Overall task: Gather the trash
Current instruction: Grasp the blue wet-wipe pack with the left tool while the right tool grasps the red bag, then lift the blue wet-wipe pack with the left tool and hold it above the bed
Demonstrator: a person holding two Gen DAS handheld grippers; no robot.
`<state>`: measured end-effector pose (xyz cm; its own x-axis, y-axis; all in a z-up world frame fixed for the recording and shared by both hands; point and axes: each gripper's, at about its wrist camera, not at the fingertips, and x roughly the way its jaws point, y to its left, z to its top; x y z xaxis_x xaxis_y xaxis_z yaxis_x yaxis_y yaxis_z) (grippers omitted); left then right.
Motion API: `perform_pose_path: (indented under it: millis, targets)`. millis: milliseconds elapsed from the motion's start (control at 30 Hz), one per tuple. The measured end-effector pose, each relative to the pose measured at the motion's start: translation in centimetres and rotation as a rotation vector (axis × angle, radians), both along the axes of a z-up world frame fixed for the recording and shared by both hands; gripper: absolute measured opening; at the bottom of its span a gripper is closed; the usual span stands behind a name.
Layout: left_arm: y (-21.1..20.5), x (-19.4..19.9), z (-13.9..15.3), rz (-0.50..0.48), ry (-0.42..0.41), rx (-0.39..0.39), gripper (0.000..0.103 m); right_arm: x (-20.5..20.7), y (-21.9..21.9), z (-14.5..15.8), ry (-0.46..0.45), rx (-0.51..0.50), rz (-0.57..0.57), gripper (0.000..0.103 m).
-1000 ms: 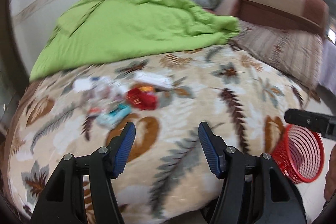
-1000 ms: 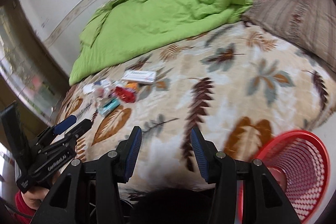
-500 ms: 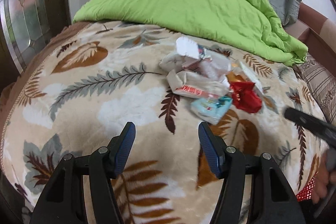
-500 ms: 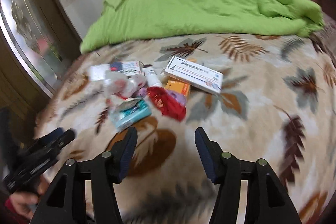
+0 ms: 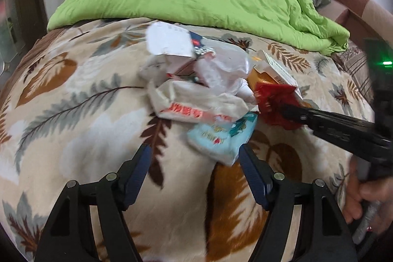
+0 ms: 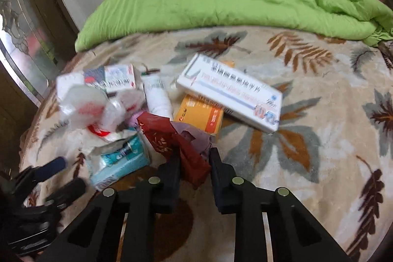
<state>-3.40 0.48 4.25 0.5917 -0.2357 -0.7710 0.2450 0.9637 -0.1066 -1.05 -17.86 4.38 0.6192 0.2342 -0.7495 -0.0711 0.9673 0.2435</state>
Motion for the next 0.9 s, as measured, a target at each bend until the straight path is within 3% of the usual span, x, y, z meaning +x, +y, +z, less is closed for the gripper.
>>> perform_pose_path:
  millis: [300,367,400,567,700,833,900]
  targets:
    - [-4.1,2.9,-2.6,-0.016,0.034,0.091,0.071,-3.6,-2.4,2.2,-0.053,0.098,-0.063,0.023]
    - [-4.8,2.9,-2.8,-0.024,0.017,0.115,0.058,-4.1,-2.5,2.5,-0.063,0.1,-0.069,0.023]
    - [-5.0,2.7,-2.8,-0.027,0.006,0.126,0.057,-4.4,-2.7,2.6,-0.068,0.104,-0.076,0.023]
    - [-4.8,0.8,-1.9,-0.066,-0.006,0.086,0.042,-5.6,-3.0,3.0,-0.074,0.13,-0.094,0.023]
    - [-4.2,-2.2,-0.9,-0.106,0.007,0.038,0.04,-7.1,-3.1,2.8,-0.06,0.145,-0.109,0.023]
    - [-2.7,-6.1,0.8,-0.099,-0.02,-0.051,0.04,-9.3,-2.9,3.0,-0.063,0.142,-0.122,0.023]
    - [-2.0,-7.8,1.4,-0.069,-0.067,-0.054,0.04,-10.7,-2.5,3.0,-0.067,0.142,-0.119,0.023]
